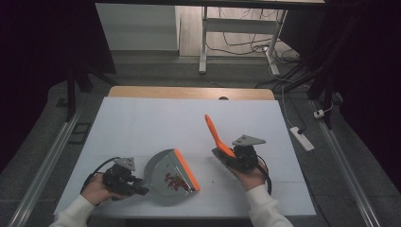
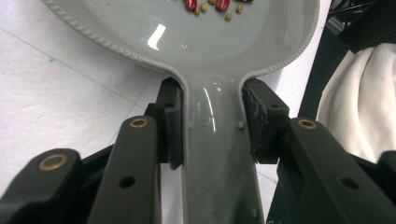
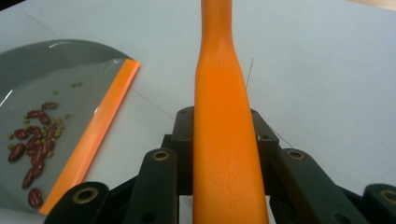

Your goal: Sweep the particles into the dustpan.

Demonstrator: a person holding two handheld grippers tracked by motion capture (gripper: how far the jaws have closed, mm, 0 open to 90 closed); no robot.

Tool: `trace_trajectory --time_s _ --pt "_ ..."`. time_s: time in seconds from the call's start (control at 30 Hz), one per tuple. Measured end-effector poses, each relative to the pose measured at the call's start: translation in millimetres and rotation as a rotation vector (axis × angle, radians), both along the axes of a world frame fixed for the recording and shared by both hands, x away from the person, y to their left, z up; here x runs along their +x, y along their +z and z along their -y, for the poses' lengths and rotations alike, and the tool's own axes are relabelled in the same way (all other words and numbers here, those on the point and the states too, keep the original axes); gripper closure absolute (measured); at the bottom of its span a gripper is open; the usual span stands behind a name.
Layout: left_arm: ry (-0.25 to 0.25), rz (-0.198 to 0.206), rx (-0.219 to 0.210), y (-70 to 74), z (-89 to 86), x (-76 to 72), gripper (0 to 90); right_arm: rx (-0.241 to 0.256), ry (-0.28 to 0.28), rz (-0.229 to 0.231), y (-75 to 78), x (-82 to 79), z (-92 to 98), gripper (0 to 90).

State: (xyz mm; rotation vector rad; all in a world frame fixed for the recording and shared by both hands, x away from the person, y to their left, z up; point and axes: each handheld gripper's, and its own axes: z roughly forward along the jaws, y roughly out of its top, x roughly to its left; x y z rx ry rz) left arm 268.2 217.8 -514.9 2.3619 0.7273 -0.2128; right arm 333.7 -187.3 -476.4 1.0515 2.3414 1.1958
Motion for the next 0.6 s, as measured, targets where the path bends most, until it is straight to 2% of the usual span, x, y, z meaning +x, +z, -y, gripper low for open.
trace_trajectory --time_s 0.27,0.6 --pt "-0.038 0.007 0.004 2.4 11.7 -2.9 61.8 -0.016 -0.007 -0.025 -8.1 -13.8 10.5 70.3" --pt "-0.048 0.003 0.008 2.9 20.6 -3.7 61.7 -0.042 -0.002 -0.024 -11.9 -20.5 9.9 70.3"
